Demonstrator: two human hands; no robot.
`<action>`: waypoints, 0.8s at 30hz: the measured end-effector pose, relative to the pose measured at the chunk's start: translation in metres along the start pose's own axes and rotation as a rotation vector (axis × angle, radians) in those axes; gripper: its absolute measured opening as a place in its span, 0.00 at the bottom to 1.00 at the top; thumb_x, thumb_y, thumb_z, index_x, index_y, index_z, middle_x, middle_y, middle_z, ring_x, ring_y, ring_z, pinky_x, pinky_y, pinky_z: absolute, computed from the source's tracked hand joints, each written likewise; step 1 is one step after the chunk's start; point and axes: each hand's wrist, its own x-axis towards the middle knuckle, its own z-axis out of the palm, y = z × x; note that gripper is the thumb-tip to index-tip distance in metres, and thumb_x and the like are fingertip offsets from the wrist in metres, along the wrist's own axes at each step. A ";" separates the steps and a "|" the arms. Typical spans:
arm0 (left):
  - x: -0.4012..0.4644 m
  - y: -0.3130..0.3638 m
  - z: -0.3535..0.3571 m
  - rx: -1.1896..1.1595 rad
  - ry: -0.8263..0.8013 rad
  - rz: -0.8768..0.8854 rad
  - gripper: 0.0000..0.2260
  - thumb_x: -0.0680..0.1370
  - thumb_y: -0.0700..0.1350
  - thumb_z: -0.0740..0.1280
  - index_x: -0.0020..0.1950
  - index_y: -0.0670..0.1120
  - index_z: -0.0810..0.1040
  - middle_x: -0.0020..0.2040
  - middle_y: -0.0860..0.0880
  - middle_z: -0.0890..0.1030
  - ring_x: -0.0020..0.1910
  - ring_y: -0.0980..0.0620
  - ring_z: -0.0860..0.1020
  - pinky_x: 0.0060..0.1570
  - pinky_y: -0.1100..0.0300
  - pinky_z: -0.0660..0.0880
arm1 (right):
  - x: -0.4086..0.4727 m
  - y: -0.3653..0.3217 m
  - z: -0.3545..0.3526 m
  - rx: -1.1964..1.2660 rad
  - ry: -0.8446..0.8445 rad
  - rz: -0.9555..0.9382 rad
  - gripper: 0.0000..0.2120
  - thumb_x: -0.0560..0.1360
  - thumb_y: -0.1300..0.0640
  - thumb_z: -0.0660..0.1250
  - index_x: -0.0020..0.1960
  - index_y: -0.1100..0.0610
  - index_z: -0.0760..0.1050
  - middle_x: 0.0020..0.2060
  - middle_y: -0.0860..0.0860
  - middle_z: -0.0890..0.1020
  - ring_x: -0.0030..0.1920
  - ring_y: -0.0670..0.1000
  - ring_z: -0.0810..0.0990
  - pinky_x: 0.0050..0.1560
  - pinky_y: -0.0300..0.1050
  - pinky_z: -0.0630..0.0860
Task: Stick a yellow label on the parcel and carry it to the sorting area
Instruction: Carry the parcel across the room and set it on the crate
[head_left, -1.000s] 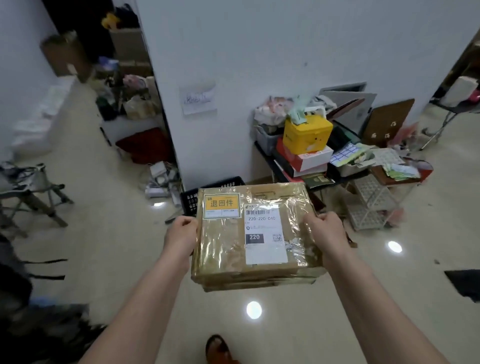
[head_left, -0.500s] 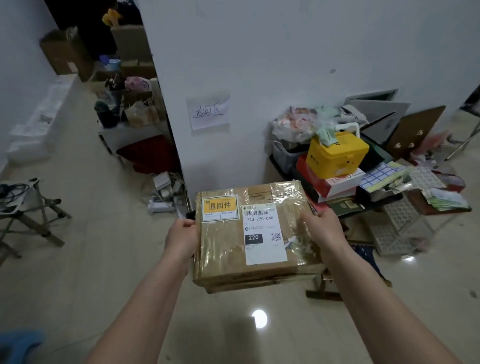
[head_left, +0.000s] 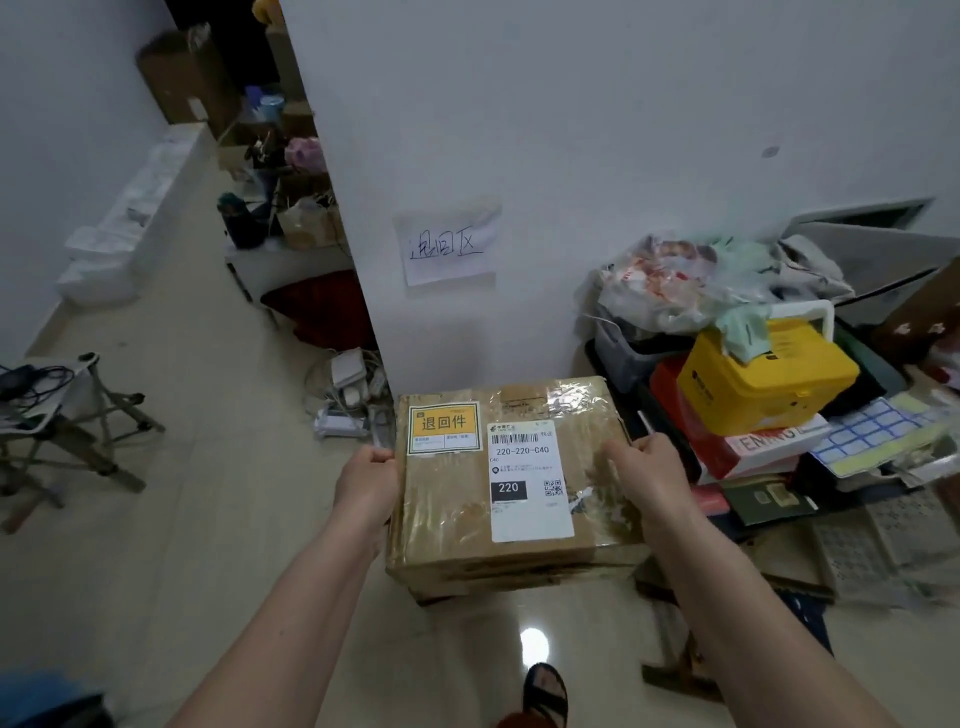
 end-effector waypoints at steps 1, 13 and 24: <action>0.009 0.008 0.008 -0.010 0.007 -0.006 0.04 0.75 0.41 0.61 0.44 0.45 0.75 0.44 0.43 0.81 0.40 0.45 0.76 0.40 0.53 0.72 | 0.017 -0.006 0.002 -0.013 -0.007 -0.007 0.12 0.71 0.56 0.64 0.51 0.60 0.68 0.41 0.53 0.73 0.39 0.50 0.73 0.33 0.44 0.67; 0.131 0.044 0.068 -0.234 0.097 -0.114 0.07 0.76 0.43 0.63 0.52 0.49 0.78 0.53 0.45 0.83 0.49 0.44 0.81 0.51 0.45 0.77 | 0.171 -0.046 0.062 0.032 -0.033 0.005 0.05 0.75 0.58 0.61 0.41 0.57 0.69 0.39 0.53 0.73 0.37 0.51 0.71 0.37 0.45 0.69; 0.268 0.008 0.121 -0.072 -0.013 -0.271 0.10 0.77 0.43 0.63 0.57 0.47 0.80 0.47 0.49 0.82 0.45 0.48 0.80 0.41 0.53 0.77 | 0.288 -0.003 0.135 -0.027 -0.035 0.155 0.03 0.78 0.62 0.59 0.48 0.60 0.71 0.40 0.53 0.76 0.37 0.49 0.74 0.34 0.43 0.69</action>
